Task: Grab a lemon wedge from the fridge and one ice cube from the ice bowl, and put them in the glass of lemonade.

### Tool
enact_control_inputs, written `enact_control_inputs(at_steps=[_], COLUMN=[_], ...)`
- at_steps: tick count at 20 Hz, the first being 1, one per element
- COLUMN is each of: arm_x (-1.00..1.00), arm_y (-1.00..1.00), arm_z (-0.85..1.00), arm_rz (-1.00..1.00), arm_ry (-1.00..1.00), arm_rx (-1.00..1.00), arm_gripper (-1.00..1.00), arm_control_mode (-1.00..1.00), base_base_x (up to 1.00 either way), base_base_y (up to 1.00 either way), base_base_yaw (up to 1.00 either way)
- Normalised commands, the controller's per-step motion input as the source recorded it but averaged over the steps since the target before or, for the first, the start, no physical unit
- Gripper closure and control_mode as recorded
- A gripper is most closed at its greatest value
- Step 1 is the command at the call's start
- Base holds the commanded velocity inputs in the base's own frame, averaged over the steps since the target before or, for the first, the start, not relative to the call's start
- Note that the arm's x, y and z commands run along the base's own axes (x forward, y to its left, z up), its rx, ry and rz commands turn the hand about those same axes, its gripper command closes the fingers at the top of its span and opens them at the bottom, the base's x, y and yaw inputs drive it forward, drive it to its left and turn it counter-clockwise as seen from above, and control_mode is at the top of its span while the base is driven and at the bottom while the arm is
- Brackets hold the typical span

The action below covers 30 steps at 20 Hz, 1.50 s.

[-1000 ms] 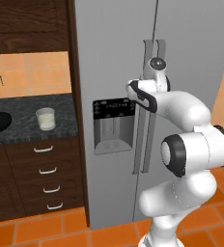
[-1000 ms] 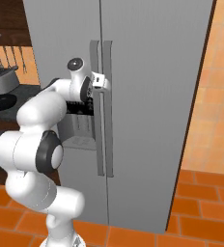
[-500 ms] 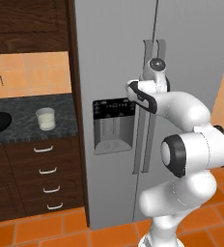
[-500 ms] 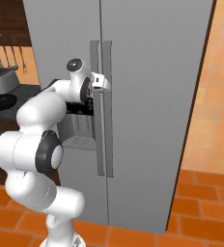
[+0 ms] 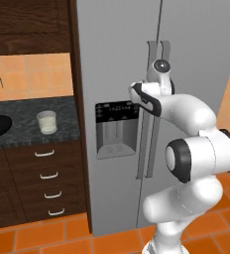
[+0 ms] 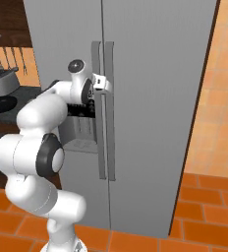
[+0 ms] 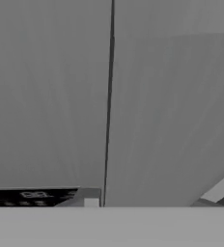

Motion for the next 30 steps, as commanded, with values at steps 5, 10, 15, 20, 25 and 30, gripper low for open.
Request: enact_control_inputs(at_steps=[5,10,15,20,25,30], arm_x=[-0.21,-0.64,-0.96,-0.84,-0.94,-0.99], arm_y=[0.79,0.95,0.98,1.00,1.00,0.83], arm_z=[0.19,0.22,0.27,0.45,0.40,0.41], arm_rz=[0.14,0.19,0.22,0.21,0.23,0.25], arm_ry=[0.00,0.00,0.00,0.04,0.03,0.00], arm_rx=[0.00,0.00,0.00,-0.04,-0.07,-0.08], arm_gripper=[1.00,1.00,1.00,1.00,1.00,1.00], arm_control_mode=[-1.00,-1.00,-1.00,-1.00,-1.00,-1.00], base_base_x=[0.00,0.00,0.00,0.00,0.00,0.00], base_base_y=[0.00,0.00,0.00,0.00,0.00,0.00], base_base_yaw=[0.00,0.00,0.00,0.00,0.00,0.00])
